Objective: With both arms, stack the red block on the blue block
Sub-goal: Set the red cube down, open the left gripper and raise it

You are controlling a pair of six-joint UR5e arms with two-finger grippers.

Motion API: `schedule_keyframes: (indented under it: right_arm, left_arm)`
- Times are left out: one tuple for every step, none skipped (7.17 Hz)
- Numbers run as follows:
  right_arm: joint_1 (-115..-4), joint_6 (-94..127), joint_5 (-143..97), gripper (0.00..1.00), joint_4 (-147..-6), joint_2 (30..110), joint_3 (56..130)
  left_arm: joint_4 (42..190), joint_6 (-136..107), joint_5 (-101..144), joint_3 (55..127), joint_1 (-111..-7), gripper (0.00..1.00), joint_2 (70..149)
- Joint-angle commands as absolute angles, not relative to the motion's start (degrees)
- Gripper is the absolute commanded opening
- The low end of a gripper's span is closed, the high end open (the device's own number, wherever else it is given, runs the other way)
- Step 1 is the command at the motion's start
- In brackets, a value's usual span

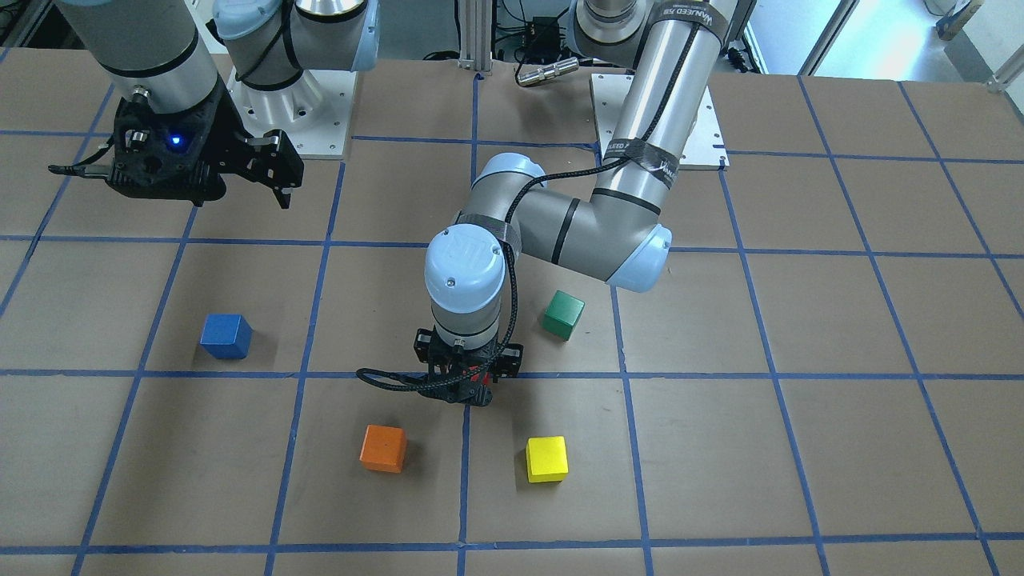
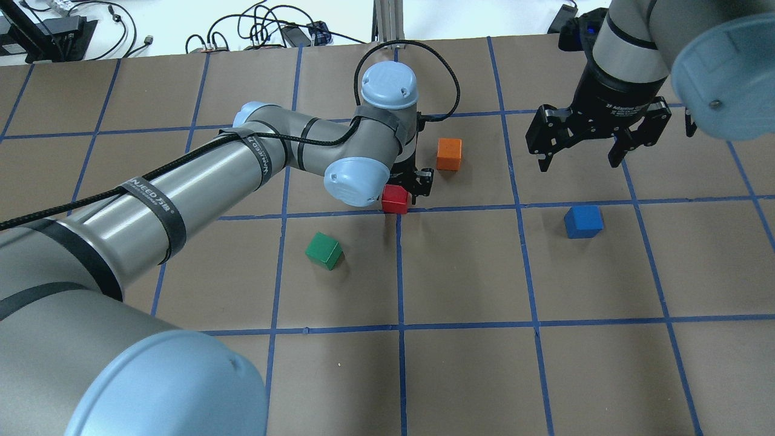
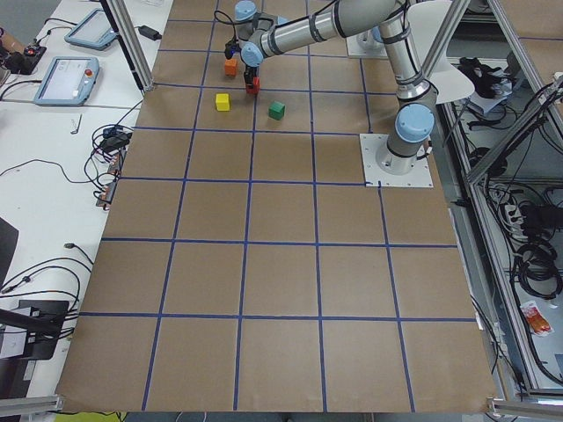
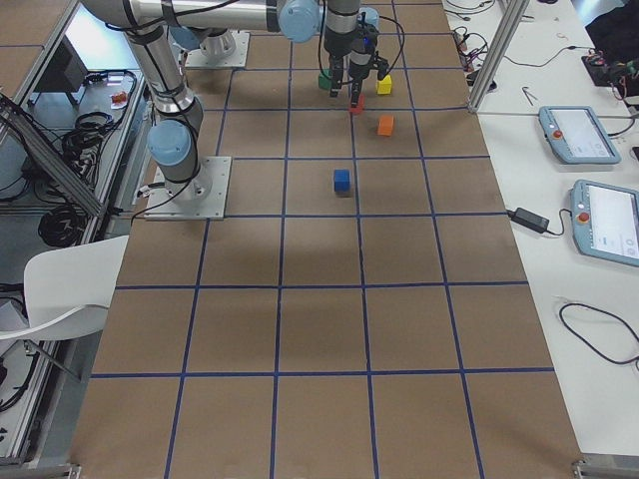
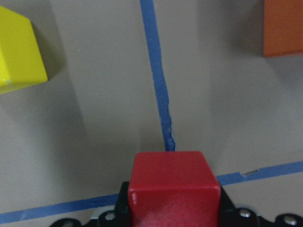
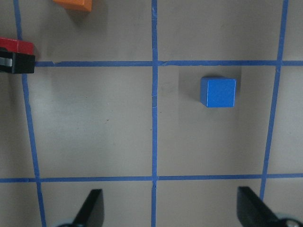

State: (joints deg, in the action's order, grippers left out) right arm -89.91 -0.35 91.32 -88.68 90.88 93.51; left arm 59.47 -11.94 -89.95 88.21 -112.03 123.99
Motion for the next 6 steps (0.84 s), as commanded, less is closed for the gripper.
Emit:
schedule_keyframes:
  right_arm:
    - [-89.91,-0.35,91.32,1.00,-88.68,90.88,93.52]
    - [-89.91,-0.35,91.32,1.00,-88.68,90.88,93.52]
    - [-90.09,-0.35,91.32,1.00,-88.86,90.79,93.52]
    - [-90.09,0.26,91.23,1.00,-89.47,90.53,93.52]
    - [-90.17,0.52,91.23,1.00,-89.04,90.44,93.52]
    - [-90.18,0.01,90.27,1.00,-89.82,90.18,93.43]
  left_arm:
    - [61.50,-11.43,-88.52,87.29,-108.92,1.00,121.39]
    - [65.09,-11.25,-87.37,86.32,-105.50,1.00,117.90]
    - [69.22,-5.94,-87.71,85.96,-102.60,1.00,114.29]
    - [73.78,0.38,-87.98,85.87,-98.39,1.00,110.43]
    - [78.09,6.79,-88.07,85.96,-93.22,1.00,106.21]
    - [82.05,11.03,-88.07,85.87,-89.34,1.00,102.52]
